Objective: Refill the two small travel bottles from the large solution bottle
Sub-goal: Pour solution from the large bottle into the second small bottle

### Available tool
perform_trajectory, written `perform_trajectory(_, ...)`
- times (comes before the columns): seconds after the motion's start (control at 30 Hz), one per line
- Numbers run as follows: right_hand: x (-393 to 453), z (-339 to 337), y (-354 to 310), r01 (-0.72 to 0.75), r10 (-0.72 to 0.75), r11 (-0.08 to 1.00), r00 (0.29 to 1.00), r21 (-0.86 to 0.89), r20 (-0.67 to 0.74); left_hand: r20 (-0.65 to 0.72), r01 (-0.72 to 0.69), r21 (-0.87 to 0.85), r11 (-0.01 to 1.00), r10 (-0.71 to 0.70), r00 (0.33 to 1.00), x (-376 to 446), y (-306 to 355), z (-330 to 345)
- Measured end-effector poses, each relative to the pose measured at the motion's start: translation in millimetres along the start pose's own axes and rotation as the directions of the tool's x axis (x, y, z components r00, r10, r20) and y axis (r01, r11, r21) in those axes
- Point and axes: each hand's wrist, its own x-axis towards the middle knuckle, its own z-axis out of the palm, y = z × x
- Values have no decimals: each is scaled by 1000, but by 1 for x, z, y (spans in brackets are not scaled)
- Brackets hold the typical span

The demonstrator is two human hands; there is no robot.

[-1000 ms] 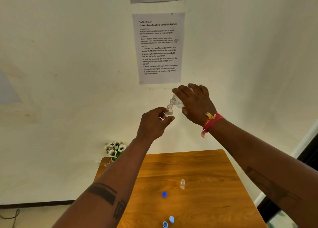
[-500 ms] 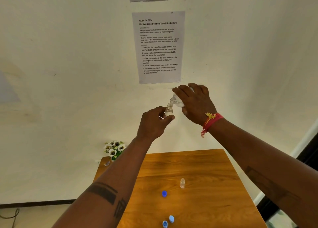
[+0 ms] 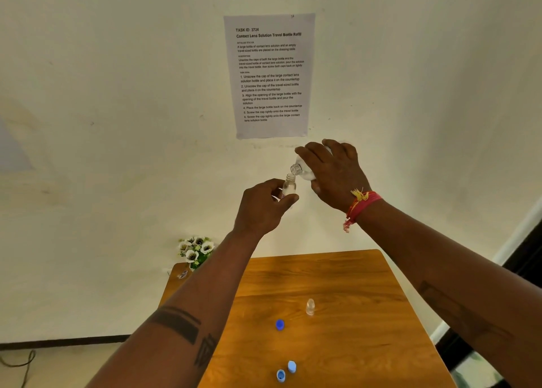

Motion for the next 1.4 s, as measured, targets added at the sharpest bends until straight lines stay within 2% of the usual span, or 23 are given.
perform_trajectory(0.23,-6,4,0,-16,16,999,1000,47,-4,12,15,-23,1000,-15,1000,-3,0,3)
perform_trajectory(0.47,-31,22,-8,-94,86,982,995,161,60,52,60,-45,997,-58,997,-14,-7,15)
perform_trajectory(0.63,-62,47,-18,-252,199,888,965,384,173,104,113,-57,992,-107,989,-25,-17,32)
perform_trajectory(0.73,-88,67,-24,-398,302,767,916,503,264,140,152,-70,986,-141,980,-36,-28,48)
perform_trajectory(0.83,-122,87,-34,-516,383,681,856,520,347,175,192,-64,979,-179,968,-53,-44,68)
perform_trajectory(1.1,-227,131,-72,-736,450,465,676,493,584,294,369,-67,927,-335,895,-115,-93,138)
perform_trajectory(1.2,-257,139,-82,-816,485,362,578,451,656,332,416,-43,909,-379,864,-140,-107,165)
perform_trajectory(1.4,-309,154,-92,-884,520,291,468,366,714,426,479,-26,877,-424,799,-189,-130,214)
